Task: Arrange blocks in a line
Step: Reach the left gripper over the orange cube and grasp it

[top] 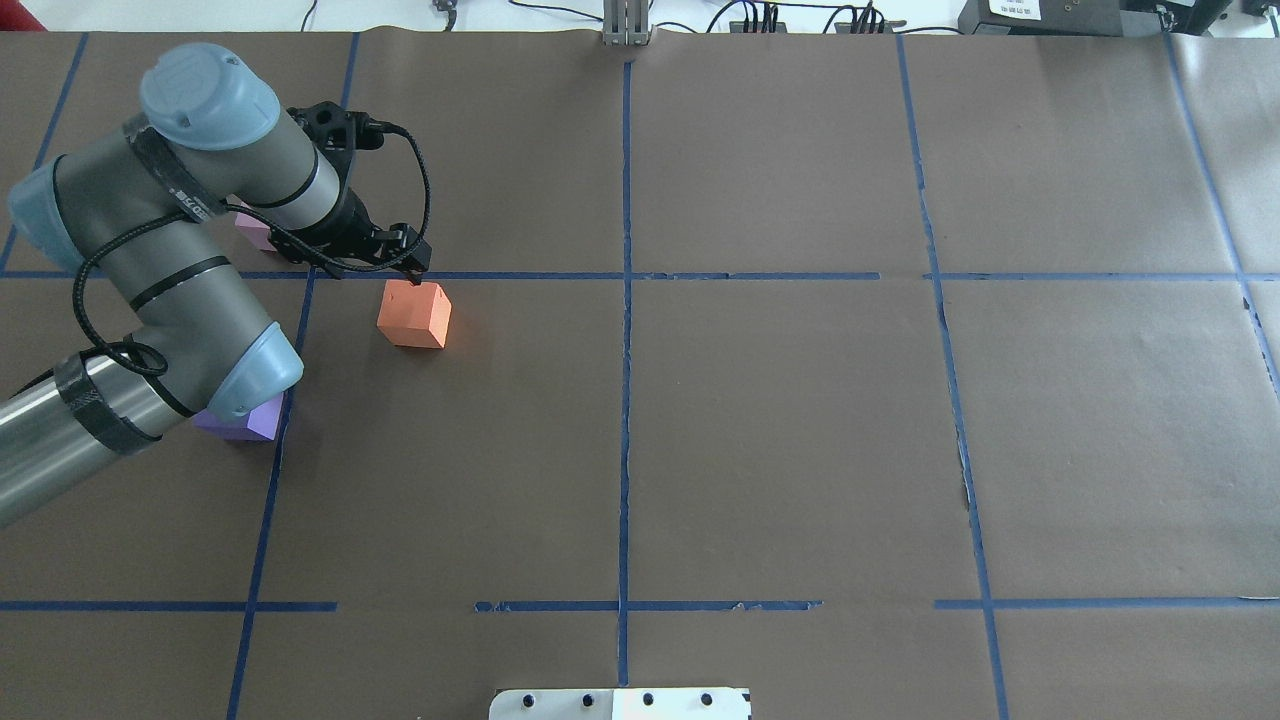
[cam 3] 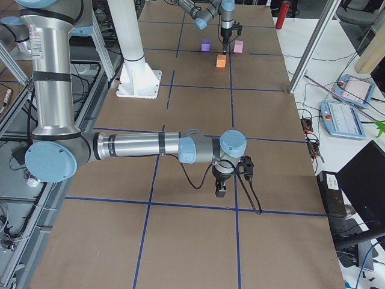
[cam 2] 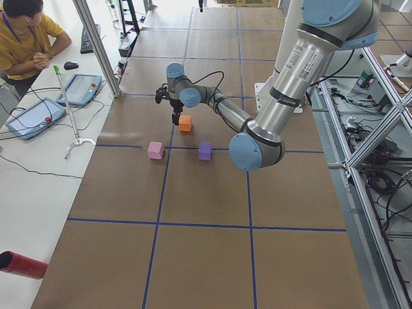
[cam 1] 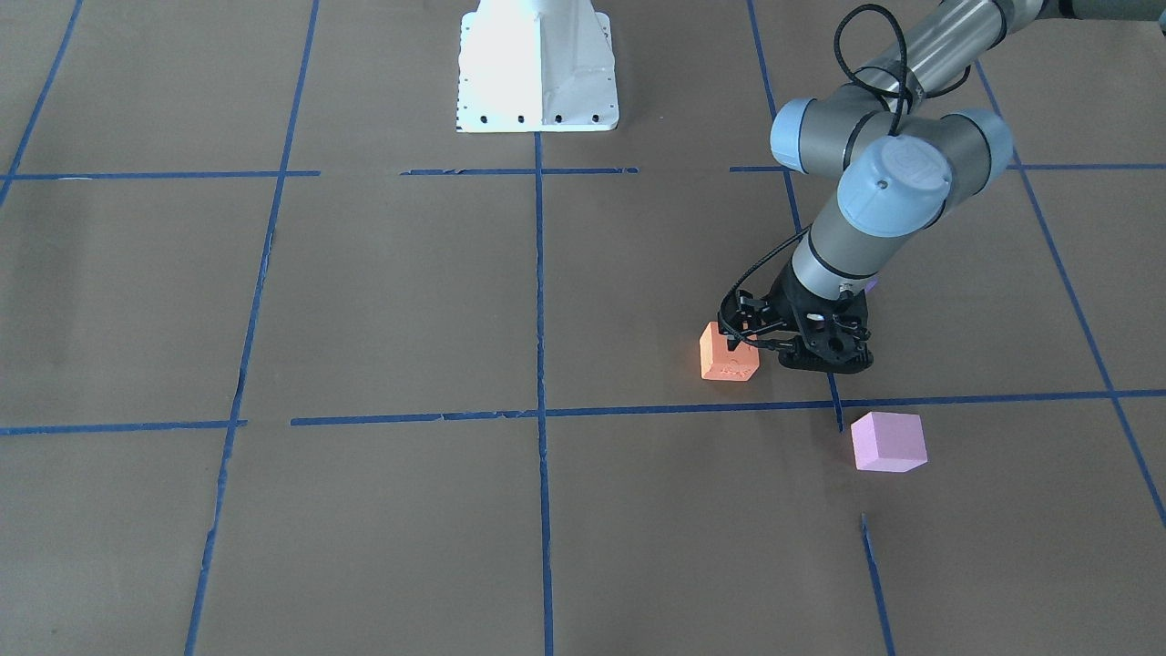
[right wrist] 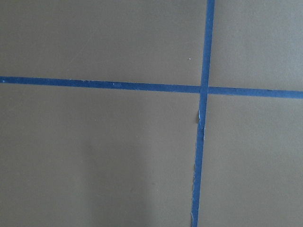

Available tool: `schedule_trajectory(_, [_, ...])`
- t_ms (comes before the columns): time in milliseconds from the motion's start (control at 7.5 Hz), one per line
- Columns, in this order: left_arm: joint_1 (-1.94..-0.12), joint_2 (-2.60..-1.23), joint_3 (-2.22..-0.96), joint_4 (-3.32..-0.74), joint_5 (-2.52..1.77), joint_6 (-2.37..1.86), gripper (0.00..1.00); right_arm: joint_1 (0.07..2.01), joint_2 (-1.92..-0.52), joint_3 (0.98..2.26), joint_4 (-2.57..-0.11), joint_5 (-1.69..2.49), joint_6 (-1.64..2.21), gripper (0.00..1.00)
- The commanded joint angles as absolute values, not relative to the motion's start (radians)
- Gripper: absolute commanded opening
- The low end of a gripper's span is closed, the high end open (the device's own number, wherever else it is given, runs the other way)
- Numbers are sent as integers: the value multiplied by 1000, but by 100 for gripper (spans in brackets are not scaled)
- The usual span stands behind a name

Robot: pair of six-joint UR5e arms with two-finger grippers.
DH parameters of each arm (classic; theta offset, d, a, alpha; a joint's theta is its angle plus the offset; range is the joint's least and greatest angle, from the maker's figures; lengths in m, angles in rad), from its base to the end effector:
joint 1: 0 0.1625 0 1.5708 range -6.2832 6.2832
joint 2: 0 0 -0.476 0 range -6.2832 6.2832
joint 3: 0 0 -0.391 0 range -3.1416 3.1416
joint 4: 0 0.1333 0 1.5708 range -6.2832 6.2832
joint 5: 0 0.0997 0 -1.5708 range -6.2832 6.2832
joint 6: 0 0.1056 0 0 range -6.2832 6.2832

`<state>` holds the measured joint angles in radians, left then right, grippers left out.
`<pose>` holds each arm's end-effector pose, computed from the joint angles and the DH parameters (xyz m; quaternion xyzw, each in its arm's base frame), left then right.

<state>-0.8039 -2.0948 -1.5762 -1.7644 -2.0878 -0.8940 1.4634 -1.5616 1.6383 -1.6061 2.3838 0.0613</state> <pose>0.4351 -0.5683 0.3800 0.0541 0.4137 0.0328 0.9082 0.0030 -0.5000 0.6769 -0.0144 -0.3955 -0.0293 0.9179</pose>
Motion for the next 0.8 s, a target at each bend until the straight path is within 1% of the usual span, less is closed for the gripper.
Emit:
schedule_trajectory(0, [-770,-2094,-1563,-1775,-2072,-936,99,1463,-1562,1640,-1606,2384,61,100])
schedule_trajectory(133, [-762,-2095,-1549,-1807,-2072,-977,99,1463,-1562,1640,-1606,2384,61,100])
schedule_trajectory(400, [-755,-2097,-1482,-1865,-2072,-1009,99,1463,-1562,1640,-1606,2384,61,100])
schedule_trajectory(533, [-741,-2094,-1476,-1868,-2072,-1012,99,1463,-1562,1640,-1606,2384,61,100])
schedule_trajectory(667, [-736,-2095,-1476,-1868,-2072,-1031,96,1463,-1562,1640,-1606,2384,61,100])
